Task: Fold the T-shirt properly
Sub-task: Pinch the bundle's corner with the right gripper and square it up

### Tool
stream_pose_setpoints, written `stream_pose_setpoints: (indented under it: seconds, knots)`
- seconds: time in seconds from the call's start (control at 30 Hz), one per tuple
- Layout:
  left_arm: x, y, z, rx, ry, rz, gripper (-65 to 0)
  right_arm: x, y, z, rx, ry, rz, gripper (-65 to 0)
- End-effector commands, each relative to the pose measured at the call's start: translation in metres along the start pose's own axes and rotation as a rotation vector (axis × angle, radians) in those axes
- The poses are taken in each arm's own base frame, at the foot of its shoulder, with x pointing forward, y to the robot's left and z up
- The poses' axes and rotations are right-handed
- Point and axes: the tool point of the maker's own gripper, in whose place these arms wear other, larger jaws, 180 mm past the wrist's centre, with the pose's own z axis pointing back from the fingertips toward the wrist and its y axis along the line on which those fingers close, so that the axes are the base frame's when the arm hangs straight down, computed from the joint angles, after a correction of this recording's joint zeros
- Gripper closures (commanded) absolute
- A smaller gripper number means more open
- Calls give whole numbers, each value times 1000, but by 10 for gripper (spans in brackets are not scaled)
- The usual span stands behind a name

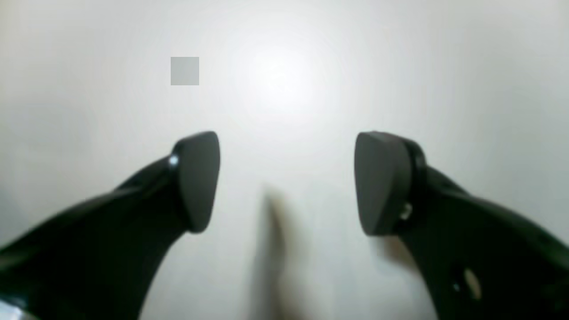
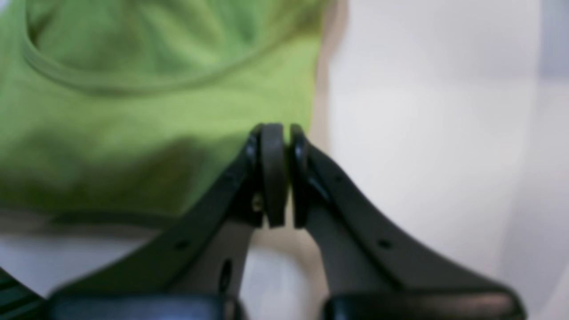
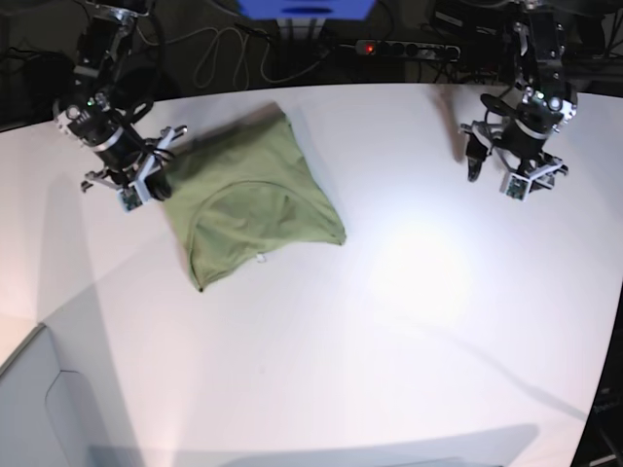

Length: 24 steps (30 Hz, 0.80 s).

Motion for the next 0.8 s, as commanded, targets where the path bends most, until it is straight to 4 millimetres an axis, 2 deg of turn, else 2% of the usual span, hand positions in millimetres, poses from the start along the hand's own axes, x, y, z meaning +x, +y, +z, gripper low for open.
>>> stream_pose_setpoints:
  seconds: [0.0,0.03,0.17,0.4,0.5,0.6,0.67,0.77]
  knots:
    - [13,9,3,20,-46,-11,-453,4,-3,4,3,-30,5,0]
    - [13,9,3,19,-47,-10,-453,-5,-3,5,3,-15,-12,0]
    - [13,9,3,20,-45,-10,-453,-17,6,14,17,-49,-40,0]
    - [13,8,3,19,-44,-8,-453,-26,10,16,26,-50,-60,0]
    - [12,8,3,19,-42,-8,-453,-12,-1,30,-27,-80,-29,0]
    - [6,5,5,13,-30,-7,-453,16,6,46,-54,-146,16,0]
    - [4,4,5,11,-27,-8,-454,35,20,49,-38,-195,33,0]
    - [3,0,5,7,-27,7,-454,53,46,34,45,-236,53,0]
